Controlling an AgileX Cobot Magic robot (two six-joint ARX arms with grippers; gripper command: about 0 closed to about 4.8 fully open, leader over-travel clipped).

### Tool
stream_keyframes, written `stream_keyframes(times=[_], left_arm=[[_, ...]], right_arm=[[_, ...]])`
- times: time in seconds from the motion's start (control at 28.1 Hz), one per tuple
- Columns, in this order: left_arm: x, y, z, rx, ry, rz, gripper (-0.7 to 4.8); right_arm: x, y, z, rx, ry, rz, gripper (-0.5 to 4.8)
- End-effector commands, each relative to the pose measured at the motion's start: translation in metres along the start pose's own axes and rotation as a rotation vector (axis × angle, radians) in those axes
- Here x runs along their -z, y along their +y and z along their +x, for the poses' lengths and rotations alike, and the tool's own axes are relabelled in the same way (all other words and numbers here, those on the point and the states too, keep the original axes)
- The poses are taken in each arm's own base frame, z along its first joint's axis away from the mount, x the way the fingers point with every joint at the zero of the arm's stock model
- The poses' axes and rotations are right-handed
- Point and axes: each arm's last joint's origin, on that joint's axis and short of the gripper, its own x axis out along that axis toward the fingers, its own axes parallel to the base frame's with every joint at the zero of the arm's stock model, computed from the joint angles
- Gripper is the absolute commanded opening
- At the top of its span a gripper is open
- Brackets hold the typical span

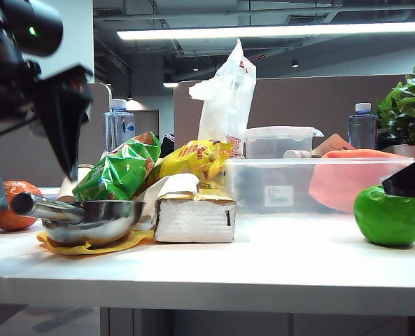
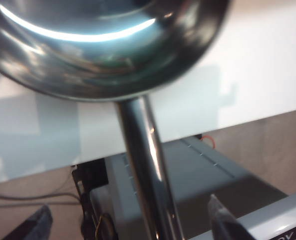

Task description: Pick up the metal ice scoop from the table and place it inside the transparent plastic box.

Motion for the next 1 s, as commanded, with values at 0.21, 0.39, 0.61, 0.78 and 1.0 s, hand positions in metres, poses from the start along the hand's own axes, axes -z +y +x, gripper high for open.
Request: stream_keyframes(times=[0.21, 0.39, 0.61, 0.78, 1.0], left_arm=[[-0.010, -0.004, 0.017, 0.007, 0.013, 0.022, 4.12], [-0.013, -0.005, 0.020, 0.017, 0.004, 0.030, 3.21], [-0.016, -0.004, 0.023, 0.022, -0.011, 0.042, 1.68], [-0.015, -0.009, 0.025, 0.060, 0.003, 0.060, 1.81], [-0.014, -0.015, 0.032, 0.050, 0.025, 0.100, 1.81]], right_arm=[[-0.002, 0.000, 0.000, -0.003, -0.017, 0.003, -0.01], [-0.002, 0.000, 0.000, -0.002, -0.017, 0.003, -0.01], [-0.002, 0.000, 0.000, -0.002, -0.016, 0.003, -0.01], [-0.002, 0.000, 0.000, -0.003, -0.017, 0.003, -0.01], [-0.002, 0.000, 0.000, -0.002, -0.016, 0.003, -0.01]])
